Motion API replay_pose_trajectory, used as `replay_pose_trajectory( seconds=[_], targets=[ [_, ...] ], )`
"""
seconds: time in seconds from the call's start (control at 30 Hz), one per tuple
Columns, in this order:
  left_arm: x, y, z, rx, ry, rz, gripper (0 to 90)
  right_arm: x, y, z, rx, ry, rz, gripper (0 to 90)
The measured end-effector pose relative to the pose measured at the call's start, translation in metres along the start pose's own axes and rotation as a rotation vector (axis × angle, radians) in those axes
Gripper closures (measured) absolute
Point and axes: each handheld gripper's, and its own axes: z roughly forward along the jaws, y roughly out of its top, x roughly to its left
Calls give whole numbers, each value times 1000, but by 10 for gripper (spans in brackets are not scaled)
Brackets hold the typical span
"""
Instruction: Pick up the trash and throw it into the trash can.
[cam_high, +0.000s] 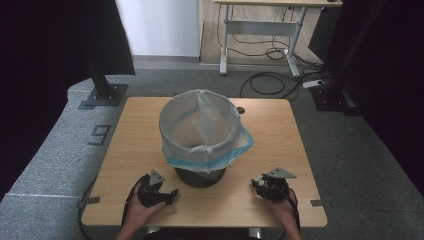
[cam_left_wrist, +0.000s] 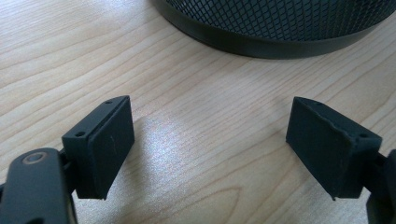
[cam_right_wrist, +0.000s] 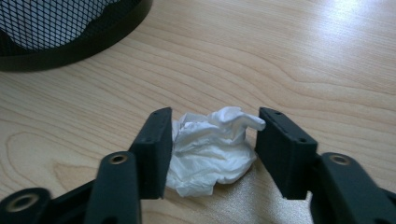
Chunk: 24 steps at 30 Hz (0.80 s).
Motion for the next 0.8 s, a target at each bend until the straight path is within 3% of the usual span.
replay_pose_trajectory(
  seconds=[0.07,0.13,0.3,0.5,0.8],
  targets=[
    [0,0,0,0,0,0,149,0,0,0,2,-6,-1,531],
    [0,0,0,0,1,-1,149,1,0,1,12,-19,-10,626],
    [-1,0,0,0,6,-5,148,-2,-1,-1,15,-32,-22,718],
    [-1,0,0,1,10,-8,148,-8,-1,-9,-11,-17,9,744],
    [-2,-1,-1,0,11,-7,149,-6,2,-31,-80,16,5,745]
  ],
)
